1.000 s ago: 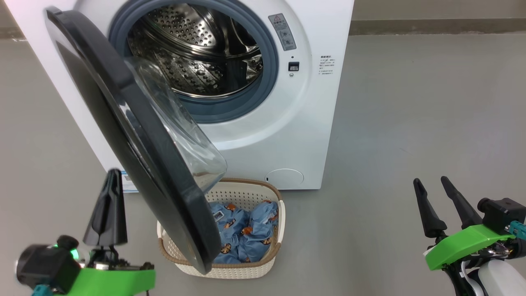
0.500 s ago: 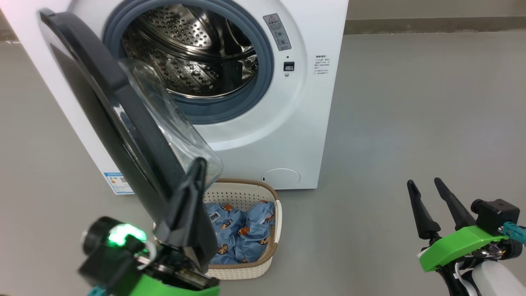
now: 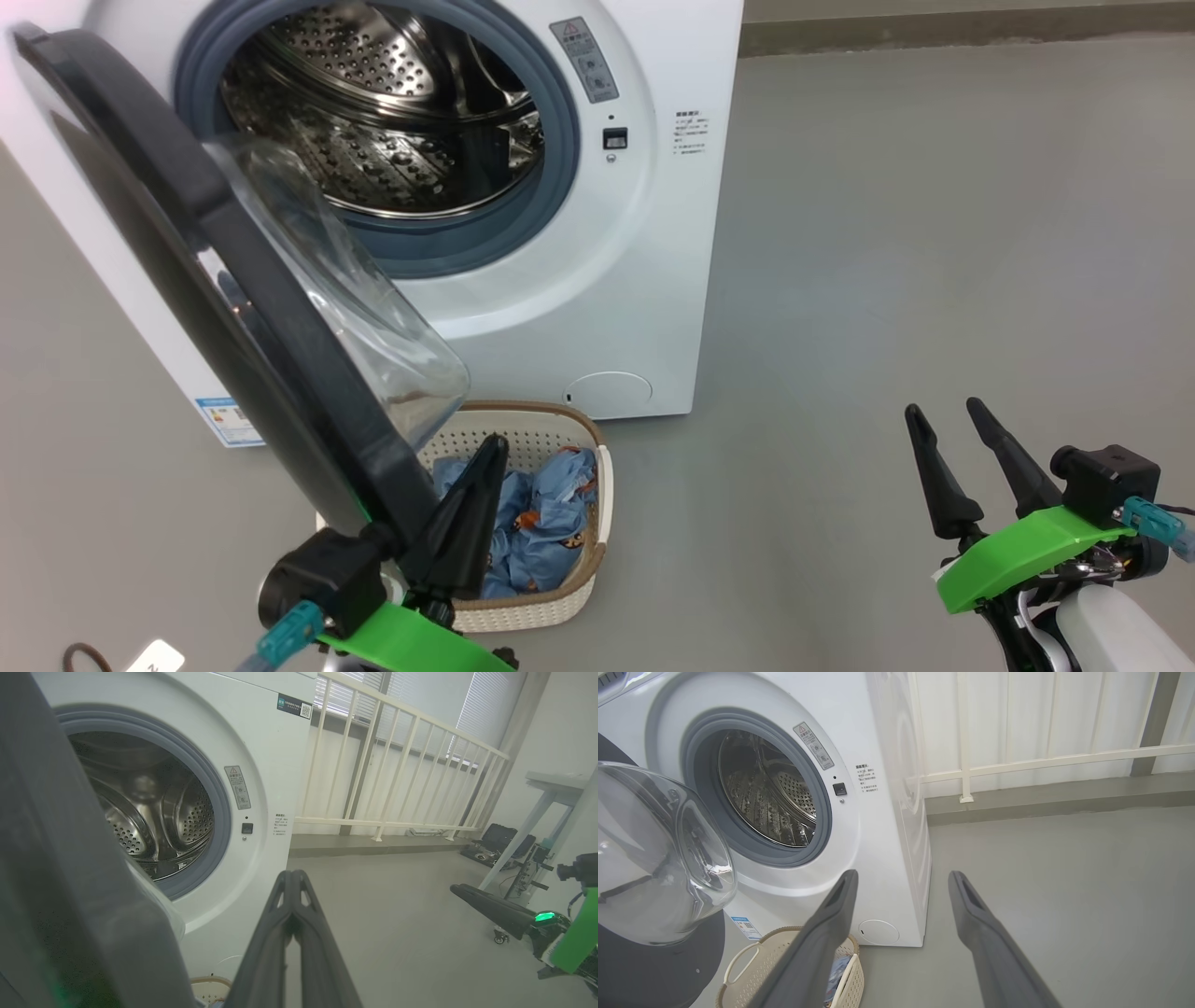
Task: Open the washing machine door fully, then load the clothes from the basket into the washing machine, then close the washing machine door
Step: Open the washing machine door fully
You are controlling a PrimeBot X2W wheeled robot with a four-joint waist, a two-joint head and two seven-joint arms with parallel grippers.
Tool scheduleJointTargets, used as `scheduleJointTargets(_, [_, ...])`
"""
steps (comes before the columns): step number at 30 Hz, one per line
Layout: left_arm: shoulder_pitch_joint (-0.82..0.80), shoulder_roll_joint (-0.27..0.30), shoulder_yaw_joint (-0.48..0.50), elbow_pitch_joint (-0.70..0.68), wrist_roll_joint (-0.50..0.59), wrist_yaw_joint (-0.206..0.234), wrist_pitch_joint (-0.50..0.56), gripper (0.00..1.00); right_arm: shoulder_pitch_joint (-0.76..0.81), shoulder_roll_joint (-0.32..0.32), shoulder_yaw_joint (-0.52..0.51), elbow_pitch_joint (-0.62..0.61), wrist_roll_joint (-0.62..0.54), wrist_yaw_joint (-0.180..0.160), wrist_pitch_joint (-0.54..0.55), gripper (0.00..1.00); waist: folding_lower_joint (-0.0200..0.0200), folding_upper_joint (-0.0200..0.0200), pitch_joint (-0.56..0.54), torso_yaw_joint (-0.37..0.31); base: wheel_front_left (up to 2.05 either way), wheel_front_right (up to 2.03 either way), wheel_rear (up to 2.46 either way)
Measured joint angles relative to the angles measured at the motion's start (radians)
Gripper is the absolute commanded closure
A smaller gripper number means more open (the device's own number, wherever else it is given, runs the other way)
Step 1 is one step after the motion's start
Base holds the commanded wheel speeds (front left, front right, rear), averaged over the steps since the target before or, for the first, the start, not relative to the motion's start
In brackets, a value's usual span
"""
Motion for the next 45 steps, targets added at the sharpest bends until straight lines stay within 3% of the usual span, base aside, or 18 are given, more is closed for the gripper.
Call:
scheduleJointTargets(7, [-0.002,-0.006,0.035,0.115,-0.032,0.019,-0.026,1.0,-0.002,0.0,0.015,0.004,0.0,0.0,0.0,0.0,0.0,0.0,0.009,-0.025,0.0,0.0,0.0])
scheduleJointTargets(18, [-0.001,-0.009,0.074,0.153,-0.06,0.048,-0.04,1.0,-0.002,0.0,0.016,0.017,0.0,0.0,0.0,0.0,0.0,0.0,0.002,-0.012,0.0,0.0,0.0])
scheduleJointTargets(45, [0.034,0.029,0.099,0.135,-0.097,0.069,-0.034,1.0,-0.001,0.009,0.006,0.031,0.003,0.0,0.0,0.0,-0.0001,0.0,-0.019,0.195,0.0,0.0,0.0])
